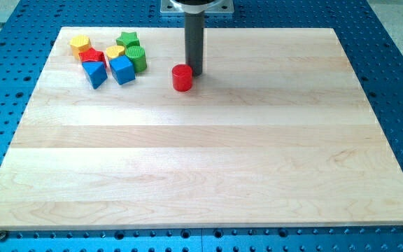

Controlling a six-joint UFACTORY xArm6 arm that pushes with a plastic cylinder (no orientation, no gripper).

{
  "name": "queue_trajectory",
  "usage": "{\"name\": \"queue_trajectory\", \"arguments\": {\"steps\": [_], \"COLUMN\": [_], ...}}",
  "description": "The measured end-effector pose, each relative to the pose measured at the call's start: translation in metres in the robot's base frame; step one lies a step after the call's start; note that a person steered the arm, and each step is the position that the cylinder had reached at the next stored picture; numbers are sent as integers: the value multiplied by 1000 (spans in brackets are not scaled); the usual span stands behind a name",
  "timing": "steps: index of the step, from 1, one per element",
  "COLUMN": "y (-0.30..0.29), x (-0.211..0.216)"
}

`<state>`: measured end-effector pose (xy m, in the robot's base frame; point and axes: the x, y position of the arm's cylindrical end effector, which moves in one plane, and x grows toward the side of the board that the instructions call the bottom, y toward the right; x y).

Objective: Place your arm horizontally right to the green circle

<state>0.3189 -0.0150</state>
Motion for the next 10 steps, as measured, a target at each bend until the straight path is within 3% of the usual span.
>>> {"name": "queue_trajectory", "arguments": {"steps": [4, 6, 10], "y": [25, -1, 2], "x": [-3, -3, -4]}}
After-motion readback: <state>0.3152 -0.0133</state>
